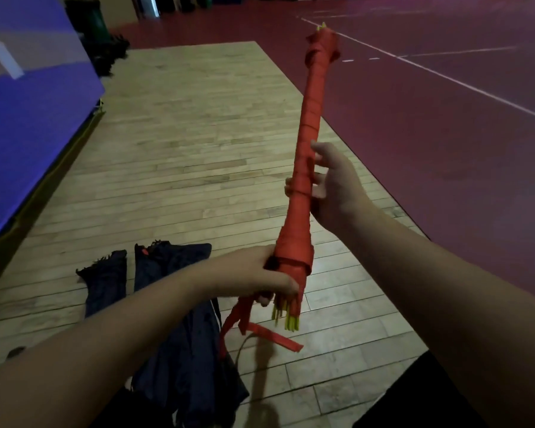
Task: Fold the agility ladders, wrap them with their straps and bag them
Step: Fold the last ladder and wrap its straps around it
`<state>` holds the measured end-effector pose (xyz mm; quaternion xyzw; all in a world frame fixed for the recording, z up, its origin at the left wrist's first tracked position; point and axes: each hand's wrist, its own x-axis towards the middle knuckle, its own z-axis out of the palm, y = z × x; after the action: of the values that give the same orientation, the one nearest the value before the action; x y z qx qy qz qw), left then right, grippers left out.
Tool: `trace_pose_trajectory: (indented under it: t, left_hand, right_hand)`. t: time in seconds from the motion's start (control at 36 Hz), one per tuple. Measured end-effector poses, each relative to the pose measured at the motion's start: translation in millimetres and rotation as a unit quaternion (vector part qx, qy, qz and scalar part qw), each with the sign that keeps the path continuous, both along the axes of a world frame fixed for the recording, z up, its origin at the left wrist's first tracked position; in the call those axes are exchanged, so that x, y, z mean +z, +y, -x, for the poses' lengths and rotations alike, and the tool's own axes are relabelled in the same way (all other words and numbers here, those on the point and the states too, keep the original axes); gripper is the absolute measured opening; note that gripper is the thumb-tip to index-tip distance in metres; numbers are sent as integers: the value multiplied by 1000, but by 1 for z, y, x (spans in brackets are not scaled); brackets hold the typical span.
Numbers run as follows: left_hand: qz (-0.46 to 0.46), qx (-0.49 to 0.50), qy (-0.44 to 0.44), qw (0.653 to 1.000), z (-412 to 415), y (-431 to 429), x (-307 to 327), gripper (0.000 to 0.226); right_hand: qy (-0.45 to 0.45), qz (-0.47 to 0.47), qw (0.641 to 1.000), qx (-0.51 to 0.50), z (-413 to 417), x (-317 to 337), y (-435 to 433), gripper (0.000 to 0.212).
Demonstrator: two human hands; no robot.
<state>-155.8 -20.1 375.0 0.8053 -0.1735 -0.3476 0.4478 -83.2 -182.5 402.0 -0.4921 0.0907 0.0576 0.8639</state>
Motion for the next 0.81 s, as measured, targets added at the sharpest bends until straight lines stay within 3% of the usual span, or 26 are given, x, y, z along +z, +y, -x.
trace_pose_trajectory:
  t: [0.06,0.11,0.22,0.33,0.39,0.44,0.5,0.58,0.64,0.69,0.72,0.81]
  left_hand:
    - [110,-18,76,991,-2,10,4,57]
    - [197,-36,138,970,1,14,4,58]
    - [242,-44,187,951,5,10,-2,52]
    - [184,-37,195,963,-1,12,-3,57]
    - [117,-40,185,975,-4,14,-1,46]
    - [25,-24,147,989,-5,16,-1,25]
    - [-47,-7,73,996,-7,17,-5,21]
    - [-76,10,4,997,-5,10,-11,41]
    - [-144,11,-95,985,-2,4,-17,55]
    - [-186,11,-196,963,2,-2,-20,49]
    - [-176,12,-203,963,2,-4,-20,43]
    - [-87,10,-108,990,0,-2,-9,30]
  right_hand:
    - [-9,-89,995,48,3,1,-5,36]
    - [-9,-133,984,118,10,2,-2,32]
    - [0,-183,967,178,20,0,14,16]
    - [10,-92,980,174,13,-5,16,11]
    - [-5,-34,988,152,9,-7,14,8]
    - [-34,51,993,104,5,-12,11,10]
    - [-58,130,989,40,-1,-19,7,18]
    - [-77,218,972,-39,-8,-26,6,26]
    - [-67,260,962,-57,-10,-26,9,29]
    - [-43,239,969,-52,-10,-24,11,30]
    - [-32,209,976,-48,-11,-23,12,30]
    - [-34,120,992,-30,-8,-14,9,26]
